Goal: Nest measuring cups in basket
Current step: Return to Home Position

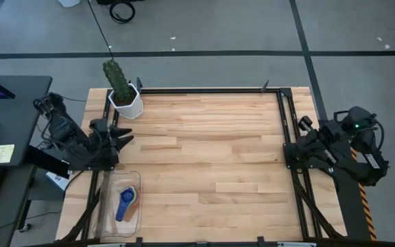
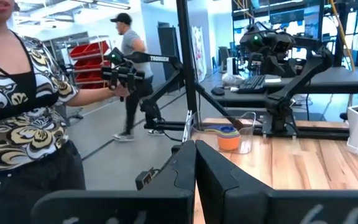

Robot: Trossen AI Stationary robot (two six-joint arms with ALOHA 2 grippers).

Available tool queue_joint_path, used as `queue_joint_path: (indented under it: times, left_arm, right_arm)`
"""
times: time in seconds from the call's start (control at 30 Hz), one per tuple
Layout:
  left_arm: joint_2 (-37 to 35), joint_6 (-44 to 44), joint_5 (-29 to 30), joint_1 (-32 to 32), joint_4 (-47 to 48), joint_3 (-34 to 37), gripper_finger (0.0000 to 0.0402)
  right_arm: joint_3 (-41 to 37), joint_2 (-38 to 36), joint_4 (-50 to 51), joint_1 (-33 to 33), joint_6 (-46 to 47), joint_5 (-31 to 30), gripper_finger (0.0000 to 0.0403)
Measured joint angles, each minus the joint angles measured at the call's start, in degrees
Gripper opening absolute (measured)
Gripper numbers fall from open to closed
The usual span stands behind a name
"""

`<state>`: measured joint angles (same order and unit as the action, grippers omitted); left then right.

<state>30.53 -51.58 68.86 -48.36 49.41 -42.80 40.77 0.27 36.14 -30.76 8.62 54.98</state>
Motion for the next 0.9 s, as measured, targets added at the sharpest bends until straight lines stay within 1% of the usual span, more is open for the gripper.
queue_joint_path:
  times: [0.13, 0.2, 0.33, 0.5, 0.63, 0.77, 0.9]
  left_arm:
    - [0.08, -4.93, 1.43, -2.53, 3.58, 0.02, 0.0153]
    - [0.08, -5.15, 3.28, -3.89, 3.68, 0.02, 0.0153]
    - [0.1, -5.49, 9.09, -7.08, 3.6, 0.58, 0.0153]
    - [0.09, -12.49, 16.64, -11.86, 3.69, 5.83, 0.0153]
    - [0.1, -20.13, 20.79, -14.6, 3.67, 10.65, 0.0153]
    - [0.17, -25.42, 21.17, -15.97, 3.63, 14.31, 0.0153]
    - [0.19, -27.75, 21.16, -16.52, 3.24, 17.4, 0.0153]
  right_arm:
    - [0.0, 0.02, 0.88, 0.0, -1.55, -0.08, 0.0013]
    - [0.0, 0.02, 0.85, 0.0, -2.17, -0.11, 0.0013]
    - [0.0, 0.04, 0.81, 0.0, -3.17, -1.02, 0.0013]
    - [-0.03, 0.04, -0.36, 0.0, -3.96, -2.17, 0.0013]
    - [-2.78, 0.04, -5.84, 0.0, -3.56, -2.82, 0.0013]
    - [-9.28, 0.04, -14.75, 0.0, 0.82, -2.83, 0.0013]
    - [-17.44, 0.11, -26.65, 0.0, 6.48, -2.7, 0.0013]
